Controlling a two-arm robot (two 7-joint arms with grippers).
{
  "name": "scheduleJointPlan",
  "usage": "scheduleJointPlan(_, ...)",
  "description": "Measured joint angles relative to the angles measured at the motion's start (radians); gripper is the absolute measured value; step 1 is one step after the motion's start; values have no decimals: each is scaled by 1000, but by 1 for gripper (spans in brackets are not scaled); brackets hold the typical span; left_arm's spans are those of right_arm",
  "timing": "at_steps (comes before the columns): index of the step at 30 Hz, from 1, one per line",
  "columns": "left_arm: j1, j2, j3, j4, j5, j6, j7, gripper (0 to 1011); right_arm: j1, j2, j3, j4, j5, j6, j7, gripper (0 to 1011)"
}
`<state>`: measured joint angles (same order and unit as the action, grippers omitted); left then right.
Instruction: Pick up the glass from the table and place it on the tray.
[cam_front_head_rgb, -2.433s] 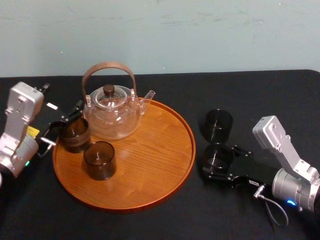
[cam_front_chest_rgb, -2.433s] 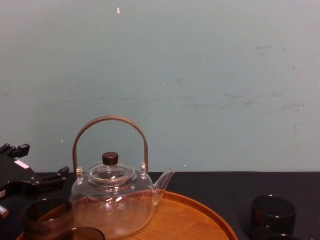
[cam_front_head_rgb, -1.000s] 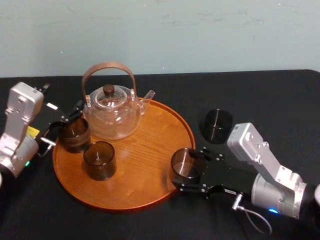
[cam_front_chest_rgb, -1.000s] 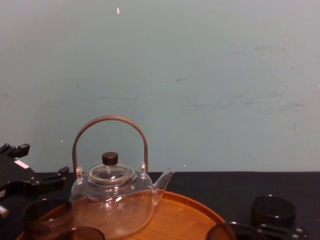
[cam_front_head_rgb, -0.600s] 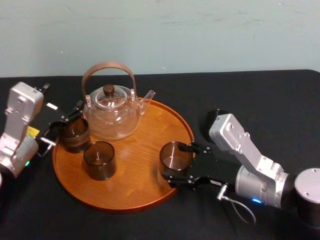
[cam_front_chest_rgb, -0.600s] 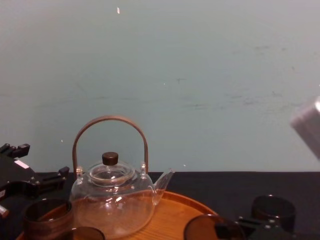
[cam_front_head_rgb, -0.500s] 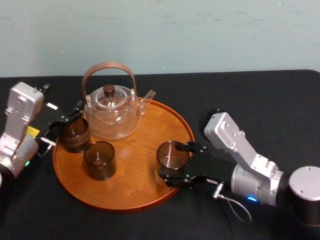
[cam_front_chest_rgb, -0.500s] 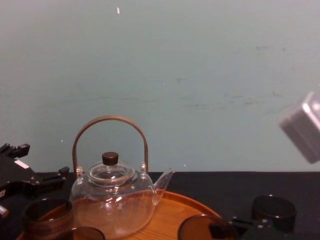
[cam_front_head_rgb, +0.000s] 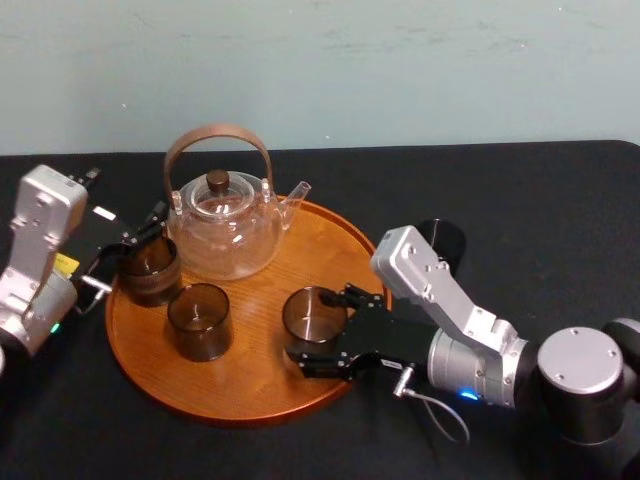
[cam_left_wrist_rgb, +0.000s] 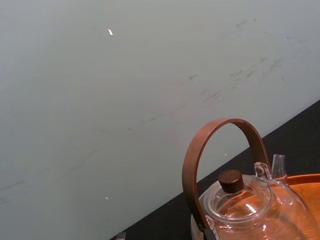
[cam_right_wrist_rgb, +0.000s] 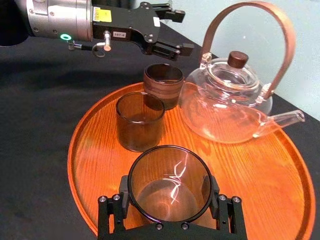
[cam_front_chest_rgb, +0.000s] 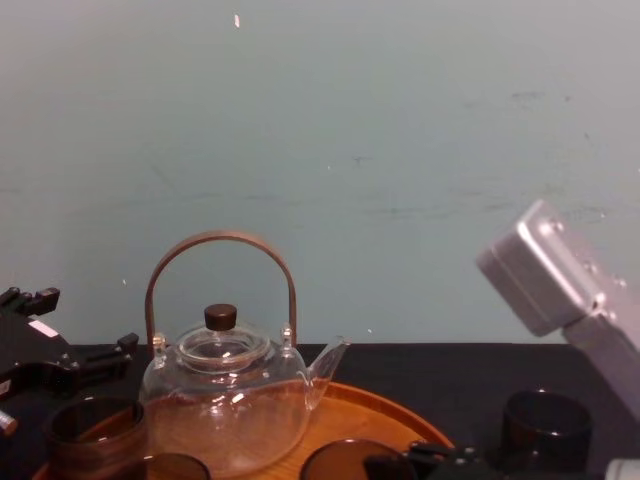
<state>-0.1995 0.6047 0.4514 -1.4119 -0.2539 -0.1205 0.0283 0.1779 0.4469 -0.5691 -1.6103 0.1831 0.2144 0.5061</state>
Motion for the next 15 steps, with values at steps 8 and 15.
scheduleJointPlan(8, 0, 0, 0, 0, 0, 0, 0, 1001, 31, -32, -21, 45, -15, -12, 1, 907)
scheduleJointPlan(15, 0, 0, 0, 0, 0, 0, 0, 1001, 53, -55, -35, 78, -19, -19, 8, 907)
